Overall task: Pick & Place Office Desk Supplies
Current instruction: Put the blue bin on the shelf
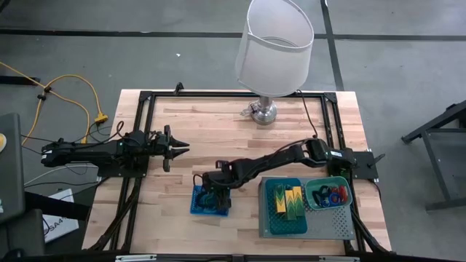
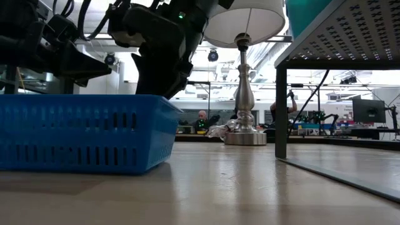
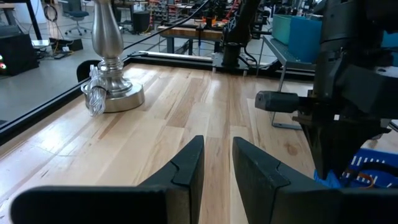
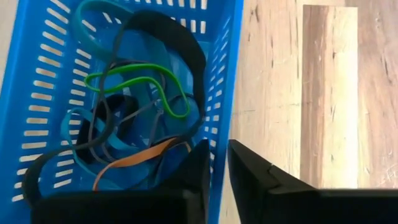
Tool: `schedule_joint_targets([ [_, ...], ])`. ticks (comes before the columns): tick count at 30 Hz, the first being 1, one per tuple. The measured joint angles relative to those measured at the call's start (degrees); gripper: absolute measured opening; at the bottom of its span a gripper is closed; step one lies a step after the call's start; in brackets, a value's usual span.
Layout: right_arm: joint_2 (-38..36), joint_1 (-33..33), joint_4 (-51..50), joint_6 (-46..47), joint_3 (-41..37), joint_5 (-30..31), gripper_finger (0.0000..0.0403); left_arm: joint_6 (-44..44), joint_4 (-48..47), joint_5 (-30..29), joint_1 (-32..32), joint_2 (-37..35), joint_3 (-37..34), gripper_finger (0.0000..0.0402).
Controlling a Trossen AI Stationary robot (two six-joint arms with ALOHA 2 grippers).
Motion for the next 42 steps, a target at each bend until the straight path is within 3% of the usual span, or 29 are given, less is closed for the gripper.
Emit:
schedule_joint_targets([
  [7,0.00,-0.24,-0.02,0.04,0.00,-0.09,0.0018,0.00,0.00,0.00,-0.01,-0.01,-0.01,0.0079],
  [42,1.60,-0.22,0.11,0.70,0.11,-4.12,0.0007,-0.01,0.00,0.00,0.01,0.00,0.01,0.0079],
])
